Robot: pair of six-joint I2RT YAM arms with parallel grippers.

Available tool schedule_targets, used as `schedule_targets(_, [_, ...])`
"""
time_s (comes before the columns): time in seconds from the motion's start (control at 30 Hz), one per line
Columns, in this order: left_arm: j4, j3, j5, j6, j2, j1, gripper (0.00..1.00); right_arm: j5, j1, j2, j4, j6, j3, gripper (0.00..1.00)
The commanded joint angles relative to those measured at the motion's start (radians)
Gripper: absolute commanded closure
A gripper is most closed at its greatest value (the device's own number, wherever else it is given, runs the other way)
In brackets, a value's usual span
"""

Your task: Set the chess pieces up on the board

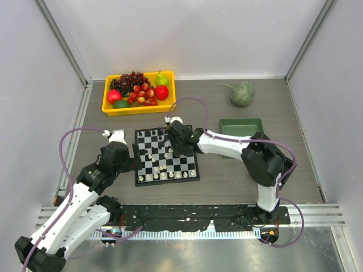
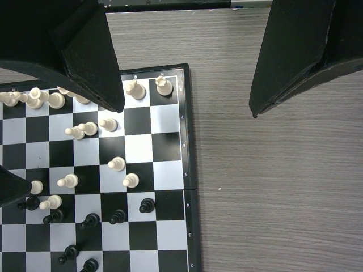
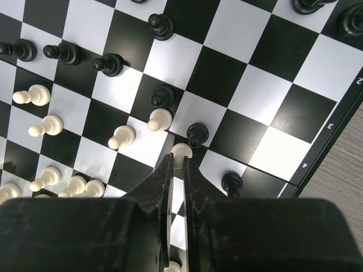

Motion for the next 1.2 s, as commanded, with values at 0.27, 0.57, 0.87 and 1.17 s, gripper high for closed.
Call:
schedule_targets(0.27, [0.047,-0.002,0.016,-0.006,0.008,0.004,0.01,-0.014,0.032,-0.173,0.027,-0.003,-0.103,0.91])
schedule_targets(0.57, [0.055,-0.004,0.016,-0.007,0.013,0.004,0.01,0.016,0.033,-0.290,0.050,0.019,-0.240,0.91])
schedule_targets(0.87, [0.053,-0.005,0.013,-0.012,0.017,0.004,0.00,0.026,0.032,-0.298,0.062,0.048,-0.292,0.91])
schedule_targets(1.17, [0.044,-0.008,-0.019,-0.012,0.000,0.006,0.00,0.052,0.033,-0.325,0.060,0.055,-0.335,0.91])
